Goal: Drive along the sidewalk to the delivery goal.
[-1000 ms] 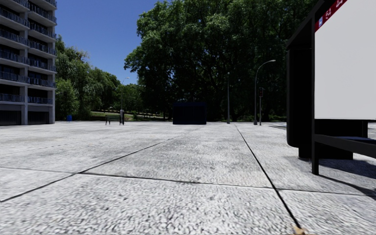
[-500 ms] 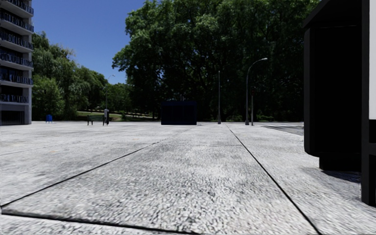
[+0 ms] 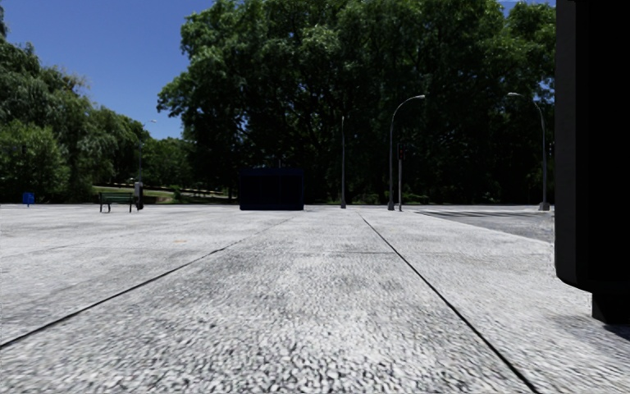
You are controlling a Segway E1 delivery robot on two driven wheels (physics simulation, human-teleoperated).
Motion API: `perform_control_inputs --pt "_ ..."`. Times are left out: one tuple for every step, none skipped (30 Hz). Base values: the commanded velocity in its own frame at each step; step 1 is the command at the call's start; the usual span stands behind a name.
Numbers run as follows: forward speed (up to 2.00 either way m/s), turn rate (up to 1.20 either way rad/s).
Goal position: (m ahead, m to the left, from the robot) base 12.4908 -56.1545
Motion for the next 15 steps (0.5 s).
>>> perform_control_inputs --pt "2.00 -0.31" --pt "2.00 -0.31" --pt "2.00 -0.31" --pt "2.00 -0.31" --pt "2.00 -0.31" --pt "2.00 -0.31" --pt "2.00 -0.31" --pt "2.00 -0.31" --pt "2.00 -0.31" --pt "2.00 -0.31" --pt "2.00 -0.31" --pt "2.00 -0.31" --pt "2.00 -0.31" --pt "2.00 -0.31" --pt "2.00 -0.31"
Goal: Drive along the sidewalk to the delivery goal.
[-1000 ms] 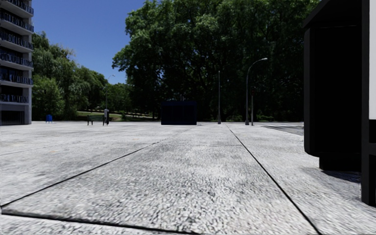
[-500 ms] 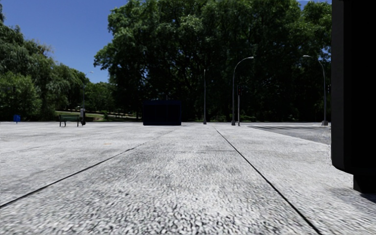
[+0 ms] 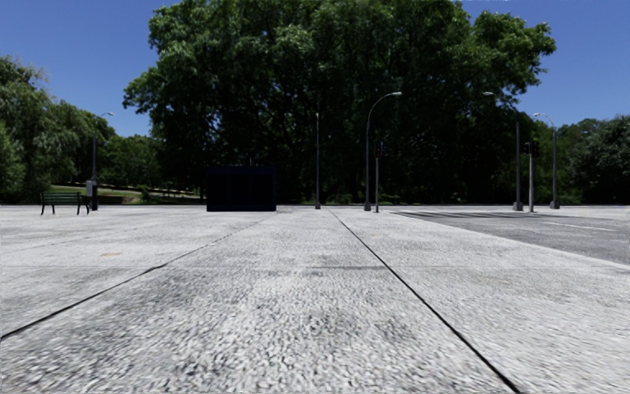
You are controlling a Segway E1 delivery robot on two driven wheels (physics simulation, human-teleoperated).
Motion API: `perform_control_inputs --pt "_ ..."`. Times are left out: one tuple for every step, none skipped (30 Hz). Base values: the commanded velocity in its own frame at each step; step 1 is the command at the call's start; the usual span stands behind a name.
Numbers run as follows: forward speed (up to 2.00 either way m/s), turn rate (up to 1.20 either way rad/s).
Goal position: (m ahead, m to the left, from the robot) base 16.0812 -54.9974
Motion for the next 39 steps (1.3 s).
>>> perform_control_inputs --pt "2.00 -0.31" --pt "2.00 -0.31" --pt "2.00 -0.31" --pt "2.00 -0.31" --pt "2.00 -0.31" --pt "2.00 -0.31" --pt "2.00 -0.31" --pt "2.00 -0.31" --pt "2.00 -0.31" --pt "2.00 -0.31" --pt "2.00 -0.31" --pt "2.00 -0.31" --pt "2.00 -0.31" --pt "2.00 -0.31" --pt "2.00 -0.31" --pt "2.00 -0.31" --pt "2.00 -0.31" --pt "2.00 -0.31" --pt "2.00 -0.31" --pt "2.00 -0.31" --pt "2.00 -0.31" --pt "2.00 -0.31" --pt "2.00 -0.31" --pt "2.00 -0.31" --pt "2.00 0.00" --pt "2.00 0.00" --pt "2.00 0.00" --pt "2.00 0.00" --pt "2.00 0.00" --pt "2.00 0.00" --pt "2.00 0.00" --pt "2.00 0.00" --pt "2.00 0.00" --pt "2.00 0.00" --pt "2.00 0.00" --pt "2.00 0.00" --pt "2.00 0.00" --pt "2.00 0.00" --pt "2.00 0.00"
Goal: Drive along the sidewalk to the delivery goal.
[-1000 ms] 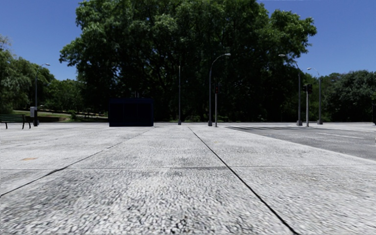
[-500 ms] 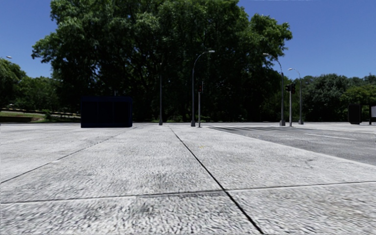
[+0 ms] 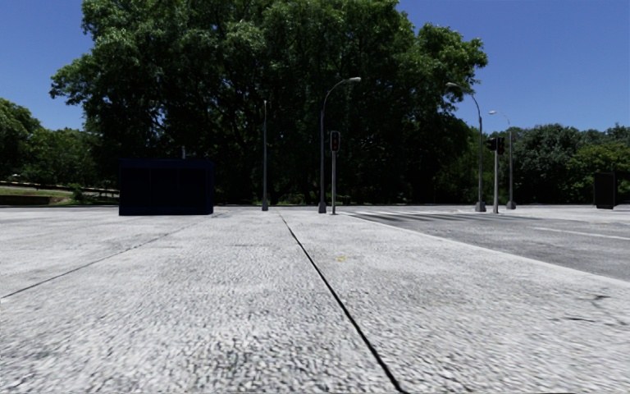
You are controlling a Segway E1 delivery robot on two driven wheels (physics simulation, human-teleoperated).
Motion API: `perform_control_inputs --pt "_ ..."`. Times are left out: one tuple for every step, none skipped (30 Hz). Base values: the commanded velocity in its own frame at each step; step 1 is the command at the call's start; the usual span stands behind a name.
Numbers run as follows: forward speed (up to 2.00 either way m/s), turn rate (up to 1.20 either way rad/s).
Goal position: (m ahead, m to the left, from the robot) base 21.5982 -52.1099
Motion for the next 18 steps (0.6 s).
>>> perform_control_inputs --pt "2.00 0.00" --pt "2.00 0.00" --pt "2.00 0.00" --pt "2.00 0.00" --pt "2.00 0.00" --pt "2.00 0.00" --pt "2.00 0.00" --pt "2.00 0.00" --pt "2.00 0.00" --pt "2.00 0.00" --pt "2.00 0.00" --pt "2.00 0.00" --pt "2.00 0.00" --pt "2.00 0.00" --pt "2.00 0.00" --pt "2.00 0.00" --pt "2.00 0.00" --pt "2.00 0.00"
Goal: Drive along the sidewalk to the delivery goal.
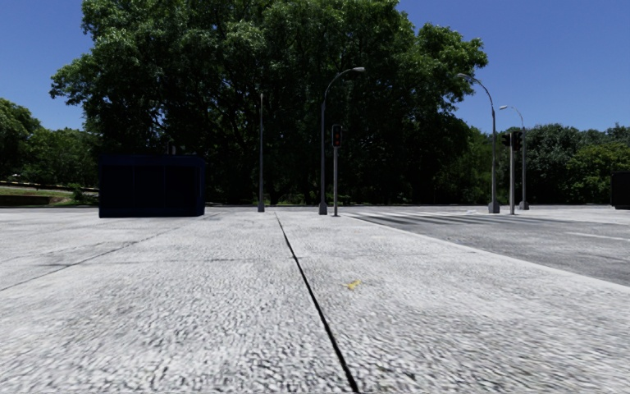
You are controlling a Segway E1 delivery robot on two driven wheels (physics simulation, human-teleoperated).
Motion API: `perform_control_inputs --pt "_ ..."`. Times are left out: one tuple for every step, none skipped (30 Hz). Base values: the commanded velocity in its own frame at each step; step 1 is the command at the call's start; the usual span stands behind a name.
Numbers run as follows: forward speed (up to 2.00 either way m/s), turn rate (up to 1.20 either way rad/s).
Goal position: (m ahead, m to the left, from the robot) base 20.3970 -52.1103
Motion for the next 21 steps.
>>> perform_control_inputs --pt "2.00 0.00" --pt "2.00 0.00" --pt "2.00 0.00" --pt "2.00 0.00" --pt "2.00 0.00" --pt "2.00 0.00" --pt "2.00 0.00" --pt "2.00 0.00" --pt "2.00 0.00" --pt "2.00 0.00" --pt "2.00 0.00" --pt "2.00 0.00" --pt "2.00 0.00" --pt "2.00 0.00" --pt "2.00 0.00" --pt "2.00 0.00" --pt "2.00 0.00" --pt "2.00 0.00" --pt "2.00 0.00" --pt "2.00 0.00" --pt "2.00 0.00"
